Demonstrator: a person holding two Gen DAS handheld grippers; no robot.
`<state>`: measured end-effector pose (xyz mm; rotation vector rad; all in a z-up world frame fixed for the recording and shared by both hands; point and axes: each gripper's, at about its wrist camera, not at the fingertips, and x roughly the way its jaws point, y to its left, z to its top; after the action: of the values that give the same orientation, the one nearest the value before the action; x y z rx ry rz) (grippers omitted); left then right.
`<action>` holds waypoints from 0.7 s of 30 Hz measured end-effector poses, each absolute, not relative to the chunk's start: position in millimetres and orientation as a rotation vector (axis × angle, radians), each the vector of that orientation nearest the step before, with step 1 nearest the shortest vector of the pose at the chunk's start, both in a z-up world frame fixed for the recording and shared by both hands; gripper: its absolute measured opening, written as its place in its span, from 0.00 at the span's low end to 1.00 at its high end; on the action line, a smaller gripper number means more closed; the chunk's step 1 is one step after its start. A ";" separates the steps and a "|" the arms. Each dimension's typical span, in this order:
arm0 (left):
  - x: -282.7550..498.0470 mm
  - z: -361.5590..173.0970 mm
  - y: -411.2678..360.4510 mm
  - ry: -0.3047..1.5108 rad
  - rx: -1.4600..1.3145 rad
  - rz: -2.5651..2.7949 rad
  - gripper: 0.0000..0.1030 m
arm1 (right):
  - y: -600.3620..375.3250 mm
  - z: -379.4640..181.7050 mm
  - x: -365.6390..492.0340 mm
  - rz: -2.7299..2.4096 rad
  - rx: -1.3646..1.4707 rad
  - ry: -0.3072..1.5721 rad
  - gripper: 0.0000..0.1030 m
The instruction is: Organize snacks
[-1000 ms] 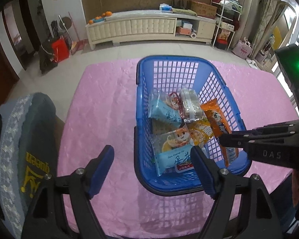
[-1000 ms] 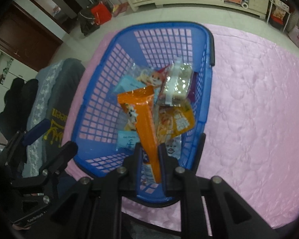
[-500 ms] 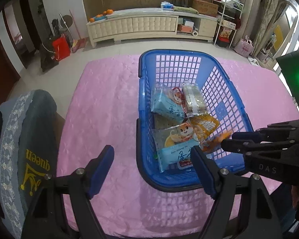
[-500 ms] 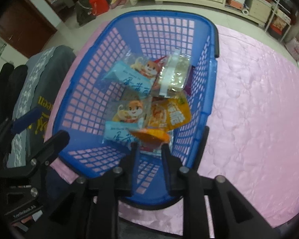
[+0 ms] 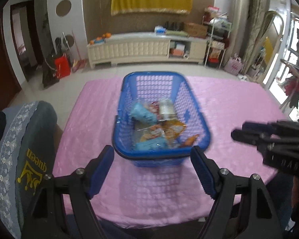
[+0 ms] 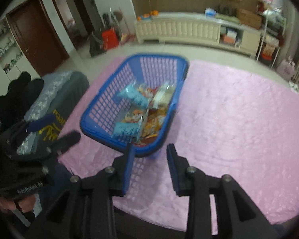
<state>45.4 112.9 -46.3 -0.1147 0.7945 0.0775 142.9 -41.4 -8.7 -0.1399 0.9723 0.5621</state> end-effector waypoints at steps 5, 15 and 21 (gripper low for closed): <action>7.2 -25.3 89.9 0.685 -0.157 0.081 0.79 | -75.9 29.8 107.6 0.517 -0.147 0.820 0.65; -34.2 20.9 58.6 0.517 -0.075 0.086 1.00 | -110.8 72.2 43.4 0.483 -0.197 0.588 1.00; -50.2 29.7 41.4 0.489 -0.038 0.057 1.00 | -126.7 67.4 29.4 0.412 -0.152 0.571 1.00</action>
<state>-50.2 41.4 29.7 -0.0384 0.4894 0.0570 29.4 -126.7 67.4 -0.1520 0.5713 0.4121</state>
